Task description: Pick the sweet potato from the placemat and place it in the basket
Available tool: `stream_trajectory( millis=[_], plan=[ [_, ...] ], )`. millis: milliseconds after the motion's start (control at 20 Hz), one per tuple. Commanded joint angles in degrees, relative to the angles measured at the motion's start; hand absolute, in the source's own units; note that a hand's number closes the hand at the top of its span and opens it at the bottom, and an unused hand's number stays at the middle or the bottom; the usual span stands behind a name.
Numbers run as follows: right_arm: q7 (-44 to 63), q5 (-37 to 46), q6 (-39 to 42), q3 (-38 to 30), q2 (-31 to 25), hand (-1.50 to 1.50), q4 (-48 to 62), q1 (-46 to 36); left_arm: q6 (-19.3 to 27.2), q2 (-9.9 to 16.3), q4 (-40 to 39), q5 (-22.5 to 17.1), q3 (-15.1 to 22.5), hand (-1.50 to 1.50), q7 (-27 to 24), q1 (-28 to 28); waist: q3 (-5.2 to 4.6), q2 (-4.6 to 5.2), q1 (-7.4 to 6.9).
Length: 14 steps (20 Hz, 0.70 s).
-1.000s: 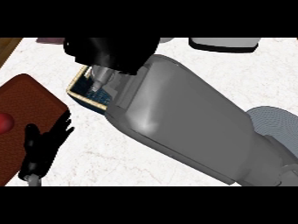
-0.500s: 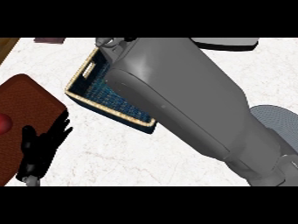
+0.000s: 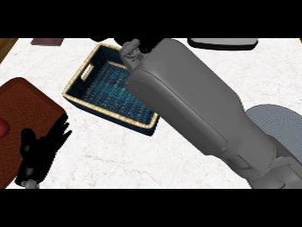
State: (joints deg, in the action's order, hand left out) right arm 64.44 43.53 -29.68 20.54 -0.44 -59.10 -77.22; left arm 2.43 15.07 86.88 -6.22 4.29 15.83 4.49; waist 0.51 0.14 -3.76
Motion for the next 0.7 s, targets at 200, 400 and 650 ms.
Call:
stream_trajectory(
  millis=[200,400,650],
  plan=[
    [13.62,3.67,-0.58,4.75,0.42,1.50,6.87,1.71,0.56,-1.20,-5.03,0.62,-0.04,0.00,0.31,2.77,-0.66,-0.11,2.28],
    [12.38,3.38,1.77,6.18,0.42,-1.50,7.24,-0.28,0.19,-1.61,-6.14,0.23,-0.66,0.00,-0.28,2.71,-0.63,-0.11,2.71],
    [12.81,6.48,2.56,4.56,0.42,-1.50,3.19,1.02,0.63,-1.19,-2.70,0.12,-1.36,0.00,1.11,4.90,-0.53,-0.55,3.83]
  ],
)
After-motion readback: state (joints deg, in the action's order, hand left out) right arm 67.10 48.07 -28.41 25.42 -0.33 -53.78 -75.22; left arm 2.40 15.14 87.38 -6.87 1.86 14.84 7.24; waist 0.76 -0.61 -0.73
